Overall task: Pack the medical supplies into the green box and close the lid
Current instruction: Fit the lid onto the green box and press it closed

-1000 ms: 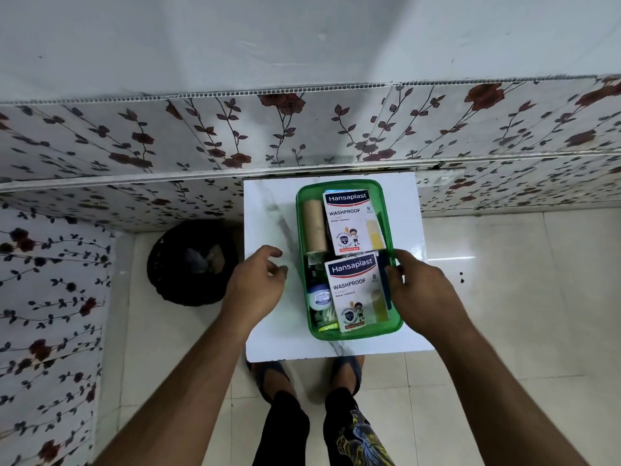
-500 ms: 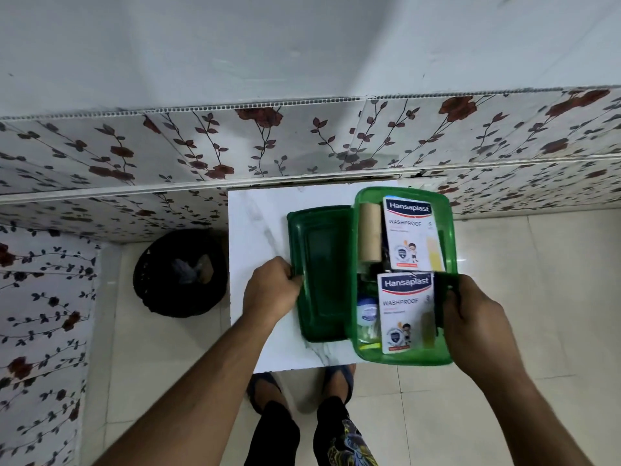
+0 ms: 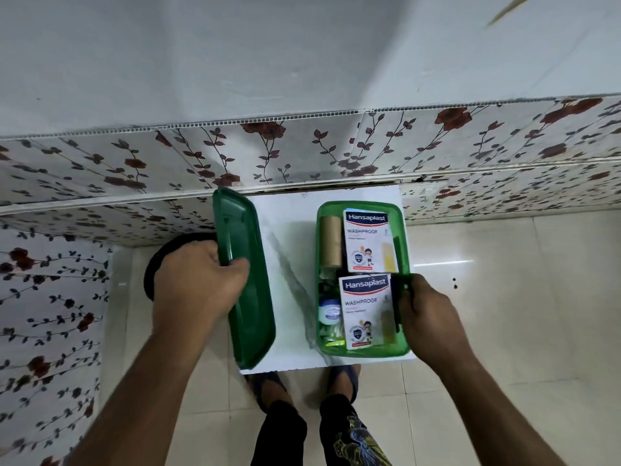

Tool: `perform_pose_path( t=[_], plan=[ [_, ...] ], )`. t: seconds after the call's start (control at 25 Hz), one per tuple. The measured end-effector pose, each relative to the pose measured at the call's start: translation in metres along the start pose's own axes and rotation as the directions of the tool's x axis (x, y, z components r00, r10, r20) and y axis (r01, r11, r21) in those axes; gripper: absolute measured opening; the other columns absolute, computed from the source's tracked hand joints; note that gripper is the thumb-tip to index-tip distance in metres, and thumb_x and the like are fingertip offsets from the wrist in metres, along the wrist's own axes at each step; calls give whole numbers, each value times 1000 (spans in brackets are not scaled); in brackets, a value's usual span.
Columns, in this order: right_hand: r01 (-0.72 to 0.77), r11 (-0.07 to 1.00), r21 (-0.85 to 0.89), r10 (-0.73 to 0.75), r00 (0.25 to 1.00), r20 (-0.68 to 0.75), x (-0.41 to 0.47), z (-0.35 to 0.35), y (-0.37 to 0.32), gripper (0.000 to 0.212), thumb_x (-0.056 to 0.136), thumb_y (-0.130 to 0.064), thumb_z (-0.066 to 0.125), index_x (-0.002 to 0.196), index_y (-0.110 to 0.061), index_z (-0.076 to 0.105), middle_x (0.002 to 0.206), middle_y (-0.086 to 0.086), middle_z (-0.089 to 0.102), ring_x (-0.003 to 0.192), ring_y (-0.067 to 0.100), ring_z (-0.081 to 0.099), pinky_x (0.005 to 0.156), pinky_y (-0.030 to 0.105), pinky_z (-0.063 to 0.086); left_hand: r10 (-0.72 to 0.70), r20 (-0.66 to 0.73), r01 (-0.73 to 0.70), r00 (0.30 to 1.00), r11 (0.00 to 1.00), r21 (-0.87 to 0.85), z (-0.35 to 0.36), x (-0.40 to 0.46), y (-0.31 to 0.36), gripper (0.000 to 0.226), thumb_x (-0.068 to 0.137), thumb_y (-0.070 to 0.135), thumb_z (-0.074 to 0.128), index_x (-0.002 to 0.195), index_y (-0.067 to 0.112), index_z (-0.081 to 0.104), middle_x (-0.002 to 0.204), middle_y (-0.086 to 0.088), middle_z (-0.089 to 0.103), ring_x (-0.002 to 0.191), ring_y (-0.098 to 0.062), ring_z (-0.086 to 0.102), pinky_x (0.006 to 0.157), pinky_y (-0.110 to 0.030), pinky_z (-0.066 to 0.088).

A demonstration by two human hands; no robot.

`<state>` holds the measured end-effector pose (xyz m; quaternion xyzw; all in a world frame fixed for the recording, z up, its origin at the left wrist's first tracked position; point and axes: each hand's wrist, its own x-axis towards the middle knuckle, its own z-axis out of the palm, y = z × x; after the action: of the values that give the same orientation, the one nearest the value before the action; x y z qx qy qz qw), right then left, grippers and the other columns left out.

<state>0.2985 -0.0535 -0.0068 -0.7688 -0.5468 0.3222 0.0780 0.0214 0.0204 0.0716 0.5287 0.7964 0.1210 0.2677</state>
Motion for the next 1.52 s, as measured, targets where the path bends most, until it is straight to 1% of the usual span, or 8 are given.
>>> perform_pose_path(
  t=[0.28, 0.44, 0.76, 0.88, 0.96, 1.08, 1.16, 1.52],
  plan=[
    [39, 999, 24, -41, 996, 77, 20, 29, -26, 21, 98, -25, 41, 107, -12, 54, 83, 7, 71, 74, 34, 64, 62, 41, 50, 168, 91, -185, 982, 956, 230, 27, -27, 46, 28, 75, 34, 57, 64, 9, 51, 59, -3, 51, 59, -32, 52, 54, -32, 42],
    [-73, 949, 306, 41, 993, 107, 22, 16, -18, 22, 98, -31, 51, 112, -25, 67, 95, -15, 71, 74, 9, 69, 73, 34, 56, 243, 106, -262, 964, 935, 241, 61, -38, 80, 33, 83, 40, 58, 68, 14, 44, 63, 2, 39, 59, -23, 41, 57, -29, 31],
    [-201, 725, 659, 219, 974, 57, 35, 4, -18, 29, 96, -9, 49, 102, -26, 72, 98, -3, 75, 67, 9, 66, 59, 28, 47, 225, 181, -267, 957, 930, 254, 108, -42, 94, 46, 94, 45, 52, 107, 4, 67, 129, -17, 63, 89, -29, 70, 68, -32, 51],
    [-184, 751, 634, 212, 977, 33, 41, 3, -25, 26, 94, -12, 53, 100, -28, 72, 95, -10, 74, 65, 3, 66, 63, 27, 47, 270, -61, -271, 961, 963, 2, 97, -28, 68, 33, 92, 38, 57, 92, 9, 73, 85, -6, 72, 55, -14, 60, 52, -23, 45],
    [-155, 822, 547, 191, 982, -8, 43, 1, -32, 17, 92, -23, 59, 100, -30, 72, 90, -15, 71, 67, -1, 64, 64, 22, 47, 154, -231, -196, 961, 966, -171, 90, -5, 38, 29, 91, 34, 61, 107, 12, 71, 97, -5, 72, 68, -12, 63, 62, -29, 54],
    [-139, 927, 350, 168, 984, -55, 45, -1, -42, 27, 88, -45, 63, 108, -29, 71, 86, -15, 68, 71, 1, 64, 66, 26, 53, -136, 175, 196, 975, 900, -391, 88, 17, 9, 45, 94, 44, 55, 135, 28, 53, 130, 4, 62, 113, -16, 61, 96, -41, 50],
    [-121, 958, 260, 145, 986, -76, 47, 2, -47, 40, 85, -53, 61, 119, -32, 65, 94, -15, 67, 78, 6, 66, 73, 34, 58, -153, 390, 339, 908, 815, -469, 92, 18, 7, 32, 97, 44, 48, 127, 38, 58, 117, 12, 70, 108, -15, 65, 94, -42, 52],
    [-235, 816, 528, 243, 968, 55, 53, 2, -53, 42, 88, -36, 68, 129, -31, 60, 96, -7, 66, 84, 12, 68, 66, 28, 55, -37, 397, 282, 917, 764, -580, 99, 7, 19, 31, 102, 35, 39, 128, 45, 53, 112, 21, 69, 102, -1, 65, 85, -29, 51]
  ],
)
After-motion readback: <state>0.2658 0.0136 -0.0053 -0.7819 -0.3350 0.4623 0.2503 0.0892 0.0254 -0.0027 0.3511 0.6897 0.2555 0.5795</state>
